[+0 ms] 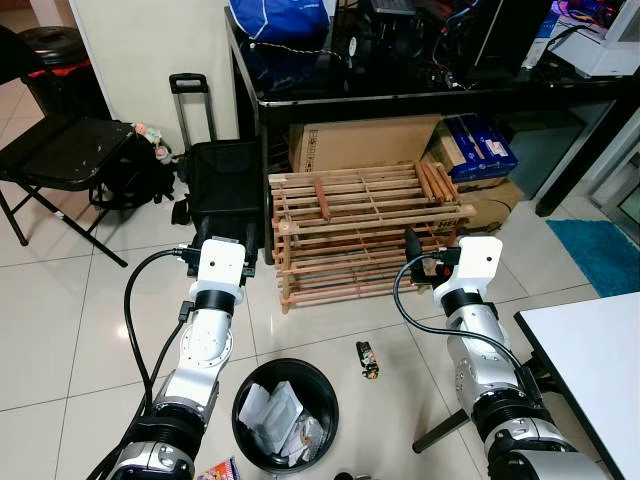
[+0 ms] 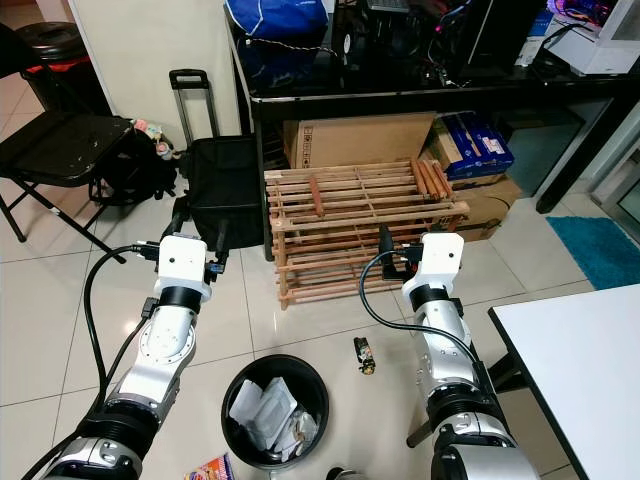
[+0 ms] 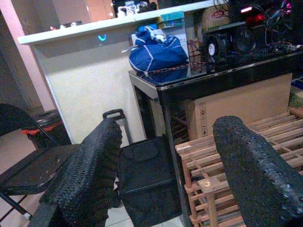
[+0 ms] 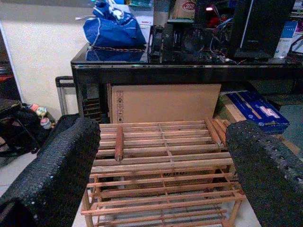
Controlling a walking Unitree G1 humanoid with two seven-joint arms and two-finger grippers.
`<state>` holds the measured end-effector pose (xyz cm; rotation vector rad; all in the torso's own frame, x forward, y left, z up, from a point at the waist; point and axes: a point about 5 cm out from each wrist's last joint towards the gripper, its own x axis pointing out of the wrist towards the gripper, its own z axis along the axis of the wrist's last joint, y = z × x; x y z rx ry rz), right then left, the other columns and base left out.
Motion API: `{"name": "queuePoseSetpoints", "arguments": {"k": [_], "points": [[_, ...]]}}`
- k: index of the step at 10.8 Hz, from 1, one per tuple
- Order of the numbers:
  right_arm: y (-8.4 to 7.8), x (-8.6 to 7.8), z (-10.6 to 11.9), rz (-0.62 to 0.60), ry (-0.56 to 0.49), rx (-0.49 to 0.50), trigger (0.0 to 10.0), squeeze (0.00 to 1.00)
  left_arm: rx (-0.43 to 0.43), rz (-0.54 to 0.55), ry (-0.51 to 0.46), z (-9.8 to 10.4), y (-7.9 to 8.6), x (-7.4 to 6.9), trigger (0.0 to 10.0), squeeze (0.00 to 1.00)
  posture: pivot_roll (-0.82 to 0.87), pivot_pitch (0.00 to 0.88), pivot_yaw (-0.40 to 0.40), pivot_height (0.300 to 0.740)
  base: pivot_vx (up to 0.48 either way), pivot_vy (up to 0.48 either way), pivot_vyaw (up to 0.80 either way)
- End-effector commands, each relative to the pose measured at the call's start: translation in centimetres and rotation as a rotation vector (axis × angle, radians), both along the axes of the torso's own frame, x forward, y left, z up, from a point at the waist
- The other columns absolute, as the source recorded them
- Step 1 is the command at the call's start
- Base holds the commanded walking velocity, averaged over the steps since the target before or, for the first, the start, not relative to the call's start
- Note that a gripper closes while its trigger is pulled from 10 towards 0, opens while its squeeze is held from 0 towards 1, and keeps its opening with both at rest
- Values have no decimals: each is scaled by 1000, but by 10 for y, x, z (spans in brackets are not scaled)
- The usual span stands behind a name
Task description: Picking trash to rubbish bin
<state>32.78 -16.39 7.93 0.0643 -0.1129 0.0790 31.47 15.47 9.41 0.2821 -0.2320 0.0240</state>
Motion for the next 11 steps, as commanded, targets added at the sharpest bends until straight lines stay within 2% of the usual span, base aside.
{"name": "queuePoseSetpoints", "arguments": {"k": [1, 2, 3, 5, 11], "points": [[2, 2, 3, 19, -1, -8, 10000, 0, 12, -23, -12, 4, -5, 1, 10000, 0, 23, 0, -53, 740, 0, 0, -800], [3, 3, 3, 21, 1, -8, 10000, 0, 20, -17, -6, 3, -5, 1, 10000, 0, 26, 2, -53, 740, 0, 0, -800], [3, 3, 2, 23, 2, -7, 10000, 0, 62, -3, 11, 1, -4, 3, 10000, 0, 25, 3, -52, 740, 0, -480, -800], [4, 2, 2, 23, 4, -6, 10000, 0, 6, 4, 2, 3, -3, 2, 10000, 0, 24, 4, -49, 740, 0, 0, -800], [3, 3, 2, 21, 3, -5, 10000, 0, 18, 0, 0, 3, -3, 2, 10000, 0, 27, 8, -50, 740, 0, 0, -800]]}}
